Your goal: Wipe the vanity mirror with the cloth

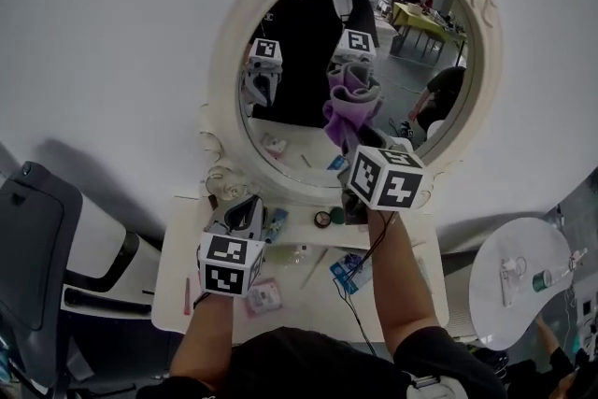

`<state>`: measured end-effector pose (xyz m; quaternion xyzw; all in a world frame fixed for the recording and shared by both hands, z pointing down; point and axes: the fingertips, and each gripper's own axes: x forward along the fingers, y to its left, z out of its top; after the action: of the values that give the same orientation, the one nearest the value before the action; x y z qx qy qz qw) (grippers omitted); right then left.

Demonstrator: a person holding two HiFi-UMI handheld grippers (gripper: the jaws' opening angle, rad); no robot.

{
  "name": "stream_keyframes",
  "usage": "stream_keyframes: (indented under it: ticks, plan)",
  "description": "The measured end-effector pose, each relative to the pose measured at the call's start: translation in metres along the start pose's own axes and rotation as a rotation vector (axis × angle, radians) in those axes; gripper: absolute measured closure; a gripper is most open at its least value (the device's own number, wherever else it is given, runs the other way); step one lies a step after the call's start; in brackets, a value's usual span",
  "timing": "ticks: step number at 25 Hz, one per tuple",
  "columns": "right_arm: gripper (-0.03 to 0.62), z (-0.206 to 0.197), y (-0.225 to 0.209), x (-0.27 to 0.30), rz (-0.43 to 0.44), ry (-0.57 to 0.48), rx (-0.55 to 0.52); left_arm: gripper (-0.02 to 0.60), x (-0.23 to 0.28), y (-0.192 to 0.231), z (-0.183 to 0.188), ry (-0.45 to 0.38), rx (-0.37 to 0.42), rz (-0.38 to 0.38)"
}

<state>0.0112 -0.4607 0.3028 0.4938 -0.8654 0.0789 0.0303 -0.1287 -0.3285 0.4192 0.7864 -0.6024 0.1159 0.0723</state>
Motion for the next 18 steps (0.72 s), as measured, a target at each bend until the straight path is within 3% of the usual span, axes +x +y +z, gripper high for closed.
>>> stream_keyframes:
  ticks: [11,18]
  plan:
    - [0.52,-0.004,0.125,0.046,0.222,0.007,-0.023,0.584,-0.05,0.07,-0.02,0.005,-0.06,0.171]
    - [0.52,-0.019,0.146,0.052,0.246,0.024,-0.017,0.584,-0.064,0.082,-0.027,0.021,-0.051,0.188]
